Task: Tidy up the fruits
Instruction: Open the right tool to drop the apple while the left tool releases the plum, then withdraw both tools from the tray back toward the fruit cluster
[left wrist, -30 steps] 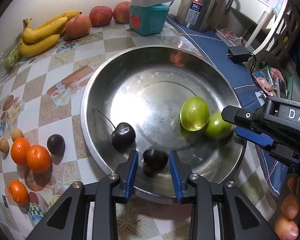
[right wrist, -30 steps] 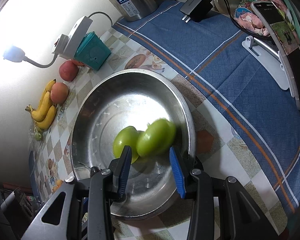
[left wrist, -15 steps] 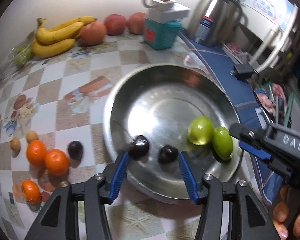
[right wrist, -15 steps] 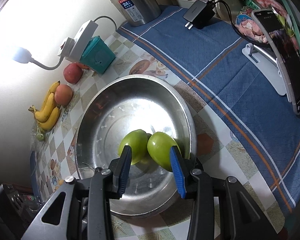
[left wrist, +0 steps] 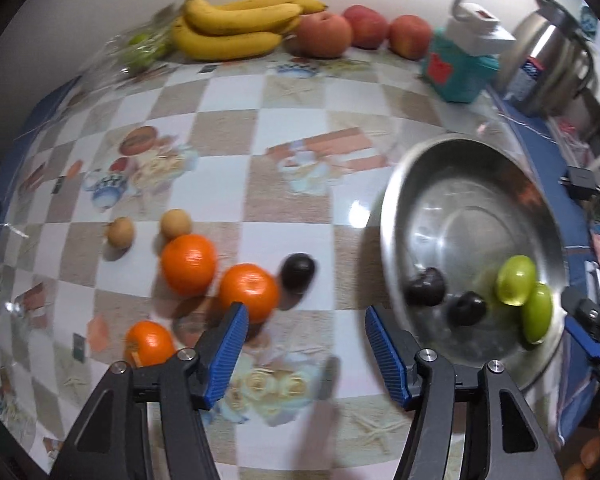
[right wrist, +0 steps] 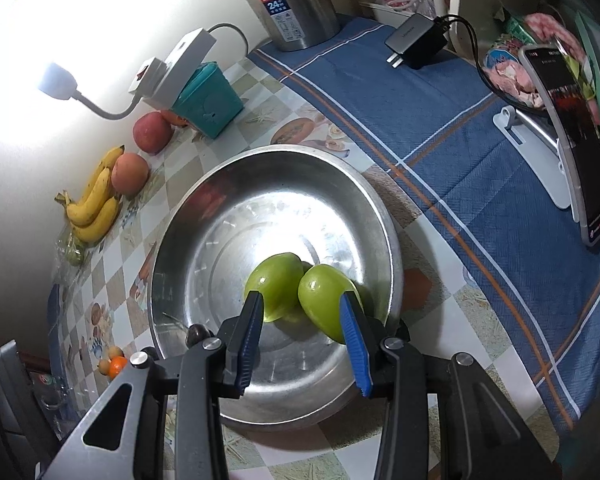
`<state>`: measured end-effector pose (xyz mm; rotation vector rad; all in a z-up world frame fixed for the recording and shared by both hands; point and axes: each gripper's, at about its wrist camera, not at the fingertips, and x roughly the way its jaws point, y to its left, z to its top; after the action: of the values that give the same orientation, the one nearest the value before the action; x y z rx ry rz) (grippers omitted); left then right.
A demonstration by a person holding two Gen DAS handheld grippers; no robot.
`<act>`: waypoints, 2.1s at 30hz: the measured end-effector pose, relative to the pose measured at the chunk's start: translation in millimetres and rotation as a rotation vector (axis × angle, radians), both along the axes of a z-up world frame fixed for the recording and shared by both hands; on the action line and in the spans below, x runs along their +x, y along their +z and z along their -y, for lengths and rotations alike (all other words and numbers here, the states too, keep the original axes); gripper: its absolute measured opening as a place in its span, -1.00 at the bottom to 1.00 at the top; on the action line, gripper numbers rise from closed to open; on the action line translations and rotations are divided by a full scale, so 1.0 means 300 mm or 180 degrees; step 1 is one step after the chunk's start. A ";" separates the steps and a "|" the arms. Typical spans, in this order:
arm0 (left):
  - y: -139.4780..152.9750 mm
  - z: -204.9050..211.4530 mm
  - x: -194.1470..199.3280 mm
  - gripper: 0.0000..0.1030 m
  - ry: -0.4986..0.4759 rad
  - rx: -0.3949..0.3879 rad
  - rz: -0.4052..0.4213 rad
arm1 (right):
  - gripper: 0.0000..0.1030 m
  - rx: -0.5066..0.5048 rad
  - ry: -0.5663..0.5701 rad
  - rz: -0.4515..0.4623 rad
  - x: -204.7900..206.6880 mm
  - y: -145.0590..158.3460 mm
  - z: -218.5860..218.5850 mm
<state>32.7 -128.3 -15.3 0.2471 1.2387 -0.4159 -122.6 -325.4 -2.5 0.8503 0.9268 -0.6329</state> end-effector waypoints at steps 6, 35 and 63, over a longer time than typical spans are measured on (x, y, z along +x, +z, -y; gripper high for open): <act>0.022 -0.035 0.012 0.40 0.0099 0.0023 0.0103 | -0.20 -0.0144 0.0092 -0.0091 0.019 0.012 -0.018; 0.010 -0.054 0.026 1.00 0.0162 0.0171 0.0250 | 0.66 -0.0450 0.0445 -0.0405 0.096 -0.020 -0.105; 0.043 -0.118 0.045 1.00 0.0001 0.0211 0.0306 | 0.97 -0.0520 0.0641 -0.0294 0.133 -0.011 -0.162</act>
<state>46.3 -92.9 -2.4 0.3198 1.1591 -0.3590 -82.6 -276.8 -5.8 0.5778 1.0154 -0.5677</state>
